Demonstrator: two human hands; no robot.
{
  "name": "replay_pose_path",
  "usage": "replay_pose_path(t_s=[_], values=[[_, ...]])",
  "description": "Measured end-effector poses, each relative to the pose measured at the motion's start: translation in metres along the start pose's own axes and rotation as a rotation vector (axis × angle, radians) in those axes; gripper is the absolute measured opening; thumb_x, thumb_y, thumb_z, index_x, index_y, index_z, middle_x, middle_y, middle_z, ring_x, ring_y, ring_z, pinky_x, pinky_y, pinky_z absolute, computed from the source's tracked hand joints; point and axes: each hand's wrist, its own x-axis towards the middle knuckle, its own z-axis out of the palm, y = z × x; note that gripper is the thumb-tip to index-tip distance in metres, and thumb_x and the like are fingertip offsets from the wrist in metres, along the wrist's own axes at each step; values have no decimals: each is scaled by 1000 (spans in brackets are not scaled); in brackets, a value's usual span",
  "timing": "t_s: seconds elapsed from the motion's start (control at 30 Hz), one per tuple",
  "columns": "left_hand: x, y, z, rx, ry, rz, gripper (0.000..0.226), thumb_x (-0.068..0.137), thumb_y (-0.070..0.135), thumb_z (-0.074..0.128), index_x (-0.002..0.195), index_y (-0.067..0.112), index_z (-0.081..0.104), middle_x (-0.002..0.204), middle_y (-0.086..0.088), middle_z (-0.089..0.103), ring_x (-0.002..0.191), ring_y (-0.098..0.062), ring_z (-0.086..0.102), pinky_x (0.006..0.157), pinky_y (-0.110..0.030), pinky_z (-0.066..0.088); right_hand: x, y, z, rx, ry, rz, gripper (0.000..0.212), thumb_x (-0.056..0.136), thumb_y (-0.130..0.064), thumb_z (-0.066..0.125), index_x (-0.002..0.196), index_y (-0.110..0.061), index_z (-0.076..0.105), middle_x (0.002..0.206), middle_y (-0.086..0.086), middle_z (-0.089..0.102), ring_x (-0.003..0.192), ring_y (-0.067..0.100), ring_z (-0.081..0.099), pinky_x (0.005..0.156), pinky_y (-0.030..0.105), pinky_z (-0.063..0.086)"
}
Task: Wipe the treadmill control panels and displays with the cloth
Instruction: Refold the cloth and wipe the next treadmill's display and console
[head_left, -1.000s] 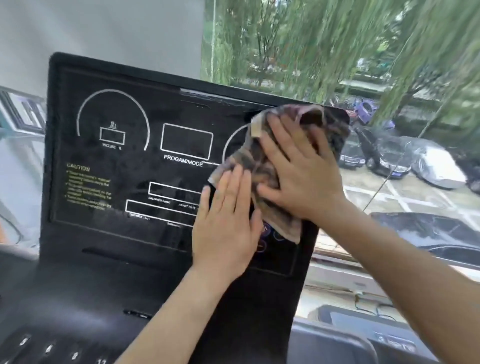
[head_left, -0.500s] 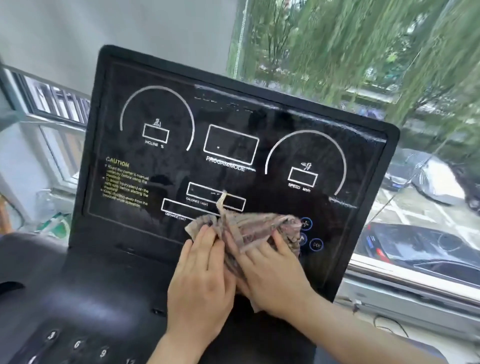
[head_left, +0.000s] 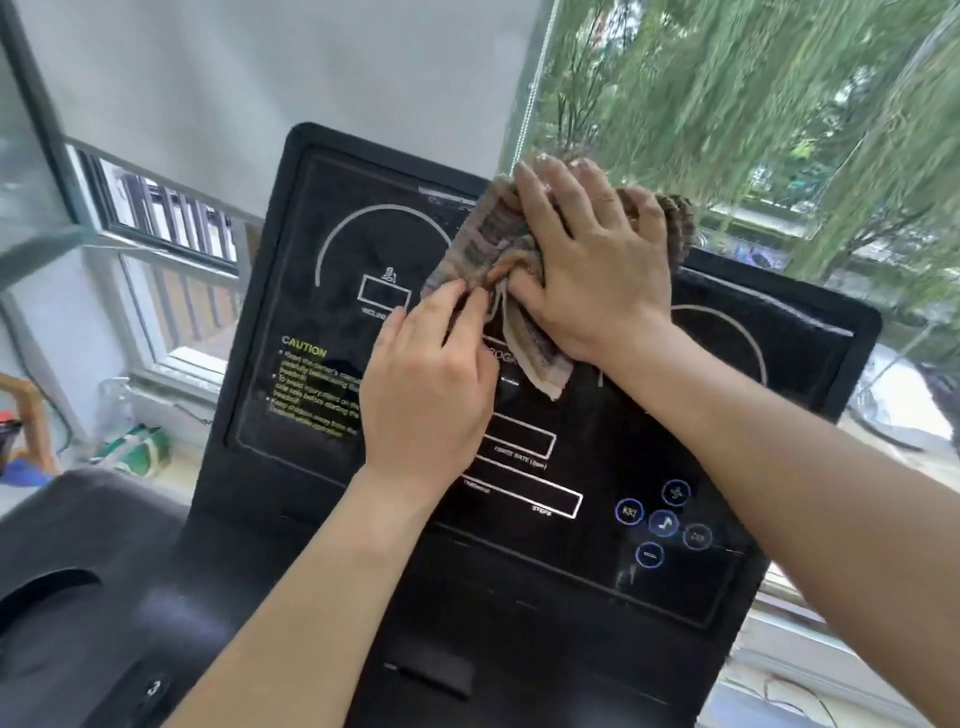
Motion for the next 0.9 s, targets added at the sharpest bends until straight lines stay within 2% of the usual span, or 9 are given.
replay_pose_path(t_s=[0.1,0.17,0.3,0.4,0.43,0.57,0.63,0.73,0.9], values=[[-29,-13,-11,-81,-30,-78,35,94,19,44,121,7,63,115,-7,67,100,-23,62,85,-35,49,-23,-29,9,-30,39,-77,72,93,-56,30,155,-23,13,162,2,12,148,31,10,115,53,-1],[-51,-21,-18,-128,-64,-167,33,93,22,45,120,10,59,100,-3,68,87,-22,62,69,-31,46,-61,-59,22,35,21,-222,69,93,-54,36,153,-22,24,159,2,24,145,31,19,116,50,-2],[-88,-34,-20,-93,-102,-112,36,93,25,48,126,14,57,95,-2,63,82,-23,57,63,-38,52,-125,-97,32,138,-80,-384,63,84,-51,53,140,-20,50,140,-2,53,129,22,42,115,42,15],[-78,-35,-19,-47,-130,-69,47,93,27,49,139,19,47,99,-4,59,85,-24,54,61,-38,50,-96,-67,20,77,-56,-525,62,80,-52,51,134,-20,53,131,0,58,116,24,49,94,41,33],[-66,-33,-17,-28,-140,-59,50,93,27,50,142,20,44,101,-5,57,86,-25,53,60,-38,49,-80,-50,15,29,-46,-510,68,79,-57,47,137,-22,50,134,1,56,116,25,47,91,42,33],[2,-17,-8,72,-102,26,48,90,26,52,137,14,51,94,-10,55,81,-29,53,59,-38,45,-13,2,-8,-102,-59,-303,87,78,-75,31,153,-32,22,160,-2,23,141,25,25,110,50,14],[29,-17,-6,92,-47,38,47,88,16,57,134,9,54,94,-11,54,82,-31,53,61,-40,45,13,-3,-16,-85,-99,-205,92,77,-79,25,154,-34,4,162,1,15,143,27,24,110,53,19],[45,-35,-9,72,5,-30,52,89,9,58,140,4,46,108,-13,53,94,-30,51,72,-39,49,52,-35,-18,-46,-116,-80,100,79,-84,25,154,-24,-4,151,12,34,128,33,46,94,48,40],[42,-84,-18,42,15,-101,54,93,20,41,144,3,39,121,-16,50,105,-28,49,86,-35,47,76,-88,-9,-22,48,-126,96,85,-75,31,154,-13,6,146,10,39,128,32,43,99,51,35]])
